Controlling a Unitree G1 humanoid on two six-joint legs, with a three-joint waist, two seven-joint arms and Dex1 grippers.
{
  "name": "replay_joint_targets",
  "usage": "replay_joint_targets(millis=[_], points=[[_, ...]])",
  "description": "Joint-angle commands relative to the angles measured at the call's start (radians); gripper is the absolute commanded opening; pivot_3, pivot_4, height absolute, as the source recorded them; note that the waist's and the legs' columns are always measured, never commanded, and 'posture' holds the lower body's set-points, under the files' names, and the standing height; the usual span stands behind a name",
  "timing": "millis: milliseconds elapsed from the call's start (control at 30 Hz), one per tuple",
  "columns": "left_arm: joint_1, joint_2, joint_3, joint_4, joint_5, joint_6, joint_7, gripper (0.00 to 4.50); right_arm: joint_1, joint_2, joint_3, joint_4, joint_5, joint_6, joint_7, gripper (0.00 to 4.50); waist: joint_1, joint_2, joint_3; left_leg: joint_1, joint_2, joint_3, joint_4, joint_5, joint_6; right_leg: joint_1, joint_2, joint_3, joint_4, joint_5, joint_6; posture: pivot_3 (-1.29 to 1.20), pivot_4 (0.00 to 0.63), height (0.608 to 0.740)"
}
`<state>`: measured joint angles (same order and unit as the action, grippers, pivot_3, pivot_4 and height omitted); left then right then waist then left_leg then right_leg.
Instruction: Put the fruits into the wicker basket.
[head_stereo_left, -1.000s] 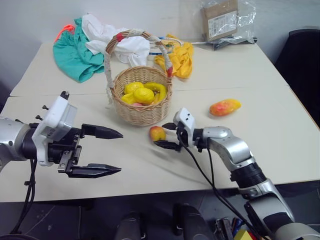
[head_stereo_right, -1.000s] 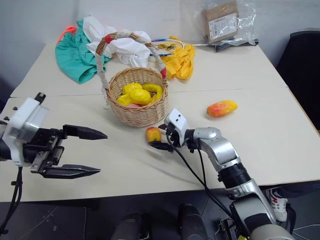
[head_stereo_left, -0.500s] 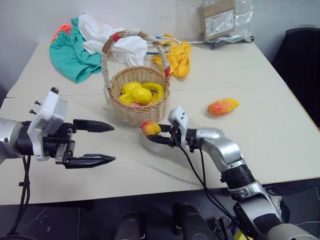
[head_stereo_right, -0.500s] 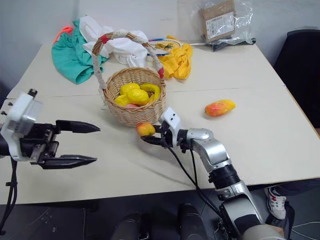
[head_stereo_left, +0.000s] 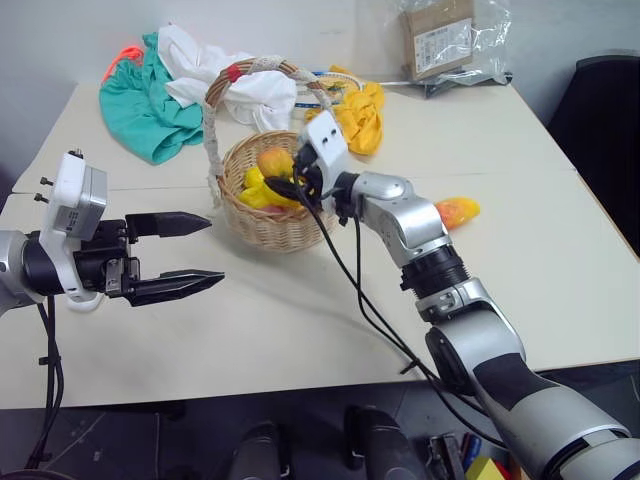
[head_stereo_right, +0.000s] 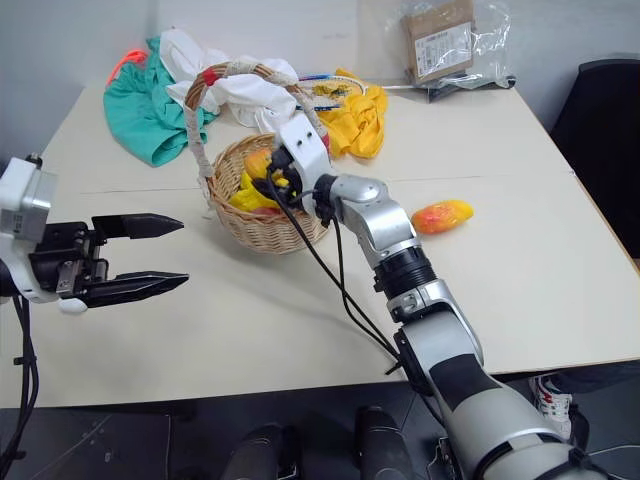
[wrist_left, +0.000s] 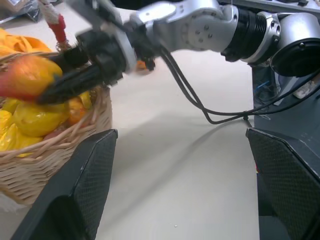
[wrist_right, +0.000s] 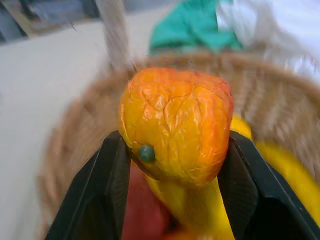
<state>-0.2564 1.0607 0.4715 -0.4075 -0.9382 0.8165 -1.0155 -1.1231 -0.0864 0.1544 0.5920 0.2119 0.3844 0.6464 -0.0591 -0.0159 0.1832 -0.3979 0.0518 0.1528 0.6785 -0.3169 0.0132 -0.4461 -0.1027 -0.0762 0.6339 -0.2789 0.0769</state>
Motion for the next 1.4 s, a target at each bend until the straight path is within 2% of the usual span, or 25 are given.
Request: replay_joint_targets(millis=[33, 100, 267, 333, 433, 500, 600, 700, 833, 1000, 1133, 1400], points=[[-0.010, -0.002, 0.018, -0.016, -0.007, -0.021, 0.002, 4.34, 0.047, -0.017, -0.032, -0.172, 0.077, 0.090, 0.075, 3.66, 0.000, 0.000, 0.000, -0.001, 0.000, 0.000, 0.000, 0.000, 0.000, 0.000, 0.000, 0.000, -0.002, 0.001, 0.001, 0.00, 0.150, 0.740], [-0.023, -0.008, -0.002, -0.005, 0.001, -0.031, 0.000, 4.34, 0.092, -0.051, -0.058, -0.320, 0.127, 0.148, 0.097, 4.28, 0.001, 0.000, 0.000, -0.003, 0.001, -0.002, 0.000, 0.000, 0.000, 0.000, 0.001, 0.000, -0.003, 0.001, 0.002, 0.00, 0.150, 0.740], [-0.081, -0.032, -0.073, 0.020, 0.018, -0.055, -0.008, 4.34, 0.220, -0.192, -0.229, -0.684, 0.378, 0.419, 0.113, 4.28, 0.019, 0.000, 0.000, -0.006, 0.002, -0.005, 0.003, 0.000, 0.000, 0.000, 0.003, -0.003, -0.004, 0.001, 0.002, 0.00, 0.150, 0.740], [-0.100, -0.039, -0.094, 0.028, 0.021, -0.062, -0.013, 4.34, 0.296, -0.285, -0.263, -0.786, 0.416, 0.468, 0.133, 4.28, 0.026, 0.000, 0.000, -0.006, 0.002, -0.004, 0.003, 0.000, 0.000, 0.000, 0.003, -0.003, -0.005, 0.002, 0.003, 0.00, 0.150, 0.740], [-0.142, -0.052, -0.139, 0.037, 0.023, -0.066, -0.024, 4.34, 0.500, -0.533, -0.372, -0.876, 0.388, 0.494, 0.176, 4.28, 0.036, -0.001, 0.000, -0.005, 0.001, -0.005, 0.003, 0.000, 0.001, 0.001, 0.003, -0.004, -0.006, 0.002, 0.004, 0.00, 0.150, 0.740], [-0.156, -0.057, -0.152, 0.041, 0.025, -0.067, -0.031, 4.34, 0.585, -0.628, -0.422, -0.877, 0.368, 0.480, 0.174, 4.28, 0.046, 0.000, 0.000, -0.006, -0.002, -0.004, 0.002, 0.000, 0.003, 0.001, 0.003, -0.006, -0.007, 0.003, 0.005, 0.00, 0.150, 0.740], [-0.184, -0.066, -0.185, 0.058, 0.039, -0.074, -0.044, 4.34, 0.742, -0.792, -0.439, -0.802, 0.213, 0.285, 0.212, 4.28, 0.035, 0.001, 0.000, -0.003, -0.004, 0.002, 0.003, 0.000, 0.005, 0.000, 0.002, -0.004, -0.010, 0.004, 0.008, 0.00, 0.150, 0.740], [-0.215, -0.072, -0.217, 0.080, 0.057, -0.084, -0.061, 4.34, 0.773, -0.864, -0.400, -0.700, 0.113, 0.106, 0.242, 4.28, 0.026, 0.000, 0.001, 0.001, -0.005, 0.005, 0.003, 0.000, 0.005, 0.002, 0.004, -0.002, -0.008, 0.004, 0.008, 0.00, 0.150, 0.740], [-0.264, -0.087, -0.250, 0.100, 0.068, -0.087, -0.072, 4.34, 0.675, -0.870, -0.238, -0.540, -0.061, -0.149, 0.264, 4.28, 0.013, 0.000, 0.001, 0.011, -0.003, 0.011, 0.002, 0.002, 0.002, 0.005, 0.007, 0.004, -0.005, 0.005, 0.006, 0.00, 0.150, 0.740], [-0.291, -0.111, -0.264, 0.088, 0.069, -0.080, -0.062, 4.34, 0.469, -0.798, -0.047, -0.282, -0.295, -0.378, 0.177, 4.28, 0.003, 0.000, 0.001, 0.010, -0.002, 0.012, 0.001, 0.003, 0.001, 0.003, 0.007, 0.006, -0.004, 0.006, 0.006, 0.00, 0.150, 0.740], [-0.259, -0.131, -0.228, 0.063, 0.057, -0.074, -0.015, 4.34, 0.308, -0.742, 0.109, -0.046, -0.490, -0.573, 0.117, 4.28, 0.003, 0.000, 0.002, 0.009, -0.001, 0.013, 0.001, 0.002, 0.001, 0.001, 0.006, 0.007, -0.005, 0.005, 0.005, 0.00, 0.150, 0.740], [-0.189, -0.133, -0.155, 0.003, 0.031, -0.054, 0.041, 4.34, 0.088, -0.647, 0.236, 0.316, -0.675, -0.749, -0.003, 4.28, 0.001, 0.000, 0.002, 0.009, 0.001, 0.014, 0.003, 0.002, 0.002, 0.001, 0.006, 0.009, -0.004, 0.005, 0.006, 0.00, 0.150, 0.740]])
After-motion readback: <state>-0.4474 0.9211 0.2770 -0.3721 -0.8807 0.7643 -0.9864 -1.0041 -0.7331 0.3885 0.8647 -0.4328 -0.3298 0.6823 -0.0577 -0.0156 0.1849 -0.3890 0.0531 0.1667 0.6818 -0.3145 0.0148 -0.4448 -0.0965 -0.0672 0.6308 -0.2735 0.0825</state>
